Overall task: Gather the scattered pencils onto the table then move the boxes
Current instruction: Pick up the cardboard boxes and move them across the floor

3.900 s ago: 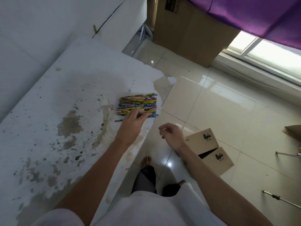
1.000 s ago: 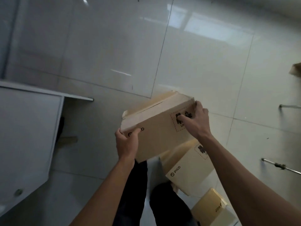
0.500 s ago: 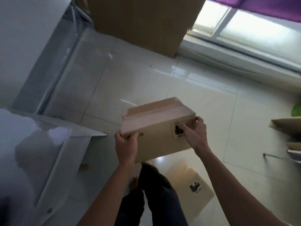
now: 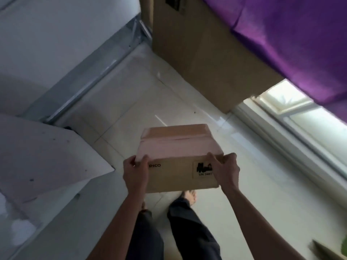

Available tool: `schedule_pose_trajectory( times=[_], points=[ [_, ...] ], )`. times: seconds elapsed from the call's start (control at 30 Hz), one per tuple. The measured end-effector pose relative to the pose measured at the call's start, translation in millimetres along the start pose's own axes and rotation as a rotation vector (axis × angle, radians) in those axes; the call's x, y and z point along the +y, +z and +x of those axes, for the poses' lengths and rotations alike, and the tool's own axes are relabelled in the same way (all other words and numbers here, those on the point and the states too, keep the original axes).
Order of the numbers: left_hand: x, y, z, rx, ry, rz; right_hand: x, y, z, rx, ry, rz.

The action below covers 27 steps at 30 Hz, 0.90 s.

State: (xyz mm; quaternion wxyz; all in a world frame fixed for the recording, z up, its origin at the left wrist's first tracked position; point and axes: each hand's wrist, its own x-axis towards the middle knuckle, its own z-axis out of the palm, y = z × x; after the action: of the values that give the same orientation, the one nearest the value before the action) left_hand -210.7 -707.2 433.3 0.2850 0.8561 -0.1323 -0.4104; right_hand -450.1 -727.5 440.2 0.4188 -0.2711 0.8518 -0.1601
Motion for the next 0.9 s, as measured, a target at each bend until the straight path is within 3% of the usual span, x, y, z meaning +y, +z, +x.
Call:
schedule_pose_trajectory(
  times=[0.23,0.53,0.7,0.9],
  points=[
    [58,7,67,0.138,-0.074,-0.055,-135,44,60,-0.095,-0.23,-0.148],
    [110,-1,209,0.177,-0.165,-0.189,-290,173,148,-0.341,-0.455,-0.372],
    [104,6,307,0.196,-0.199,-0.24,-339,263,200,-0.448,-0.505,-0.452],
    [84,28,421,0.203,-0.25,-0.408,-370,370,264,-0.459,-0.509,-0.502]
  ],
)
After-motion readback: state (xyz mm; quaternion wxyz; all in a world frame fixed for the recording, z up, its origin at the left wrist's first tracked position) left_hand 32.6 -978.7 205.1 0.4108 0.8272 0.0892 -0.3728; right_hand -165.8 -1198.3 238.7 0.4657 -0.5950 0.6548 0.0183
